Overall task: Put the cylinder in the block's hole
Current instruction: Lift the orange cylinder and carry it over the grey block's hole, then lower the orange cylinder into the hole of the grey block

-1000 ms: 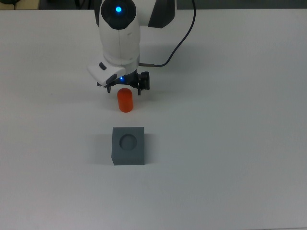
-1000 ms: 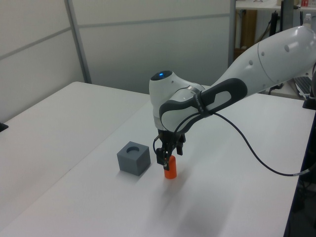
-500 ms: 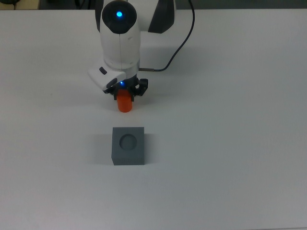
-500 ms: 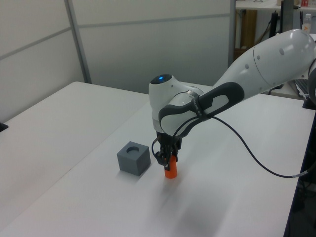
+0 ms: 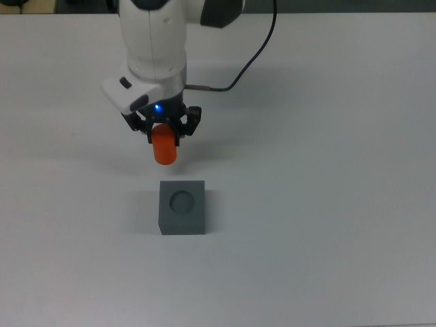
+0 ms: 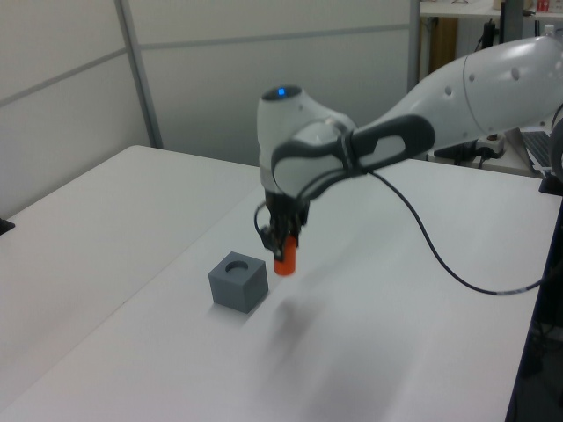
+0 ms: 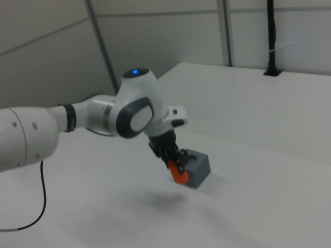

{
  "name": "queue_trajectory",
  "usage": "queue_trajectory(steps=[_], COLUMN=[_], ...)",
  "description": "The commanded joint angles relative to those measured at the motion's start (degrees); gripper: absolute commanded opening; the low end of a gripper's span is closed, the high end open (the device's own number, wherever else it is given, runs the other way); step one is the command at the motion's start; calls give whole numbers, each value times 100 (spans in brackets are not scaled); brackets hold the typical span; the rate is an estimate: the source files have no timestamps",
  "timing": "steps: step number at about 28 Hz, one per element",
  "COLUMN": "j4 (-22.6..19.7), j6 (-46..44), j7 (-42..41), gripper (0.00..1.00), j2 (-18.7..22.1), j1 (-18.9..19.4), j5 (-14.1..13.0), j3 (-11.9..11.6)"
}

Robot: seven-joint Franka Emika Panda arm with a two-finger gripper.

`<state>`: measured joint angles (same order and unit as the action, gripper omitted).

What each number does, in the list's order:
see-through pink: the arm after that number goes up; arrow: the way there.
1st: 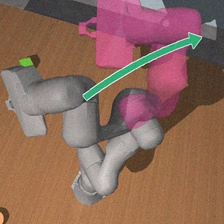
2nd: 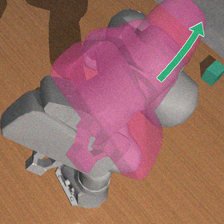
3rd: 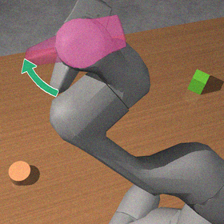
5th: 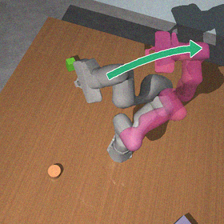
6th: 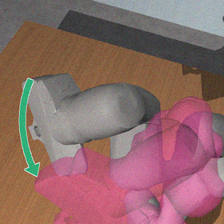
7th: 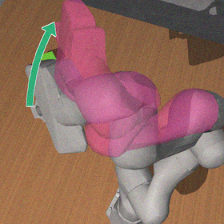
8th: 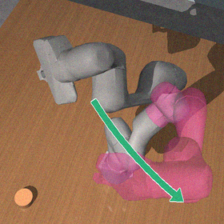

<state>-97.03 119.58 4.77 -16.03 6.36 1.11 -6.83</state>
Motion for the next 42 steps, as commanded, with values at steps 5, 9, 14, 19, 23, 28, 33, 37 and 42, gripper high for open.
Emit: queue_trajectory(steps=[5, 9, 14, 19, 23, 28, 33, 37, 42], j4=[1097, 1598, 1635, 1600, 1600, 1574, 1538, 1538, 1521], j6=[-242, -216, 3, 65, 100, 513, 716, 716, 593], j7=[41, 164, 516, 516, 516, 551, 718, 701, 675], gripper=[10, 10, 10, 10, 10, 10, 10, 10, 10], j2=[-382, -751, -962, -1015, -1156, -1235, -1288, -1288, -1244], j1=[-56, -153, -144, -126, -109, -82, -82, -74, -30], j5=[-234, -278, -269, -269, -278, -296, -260, -260, -269], j3=[32, 32, 50, 67, 111, 164, 234, 234, 243])
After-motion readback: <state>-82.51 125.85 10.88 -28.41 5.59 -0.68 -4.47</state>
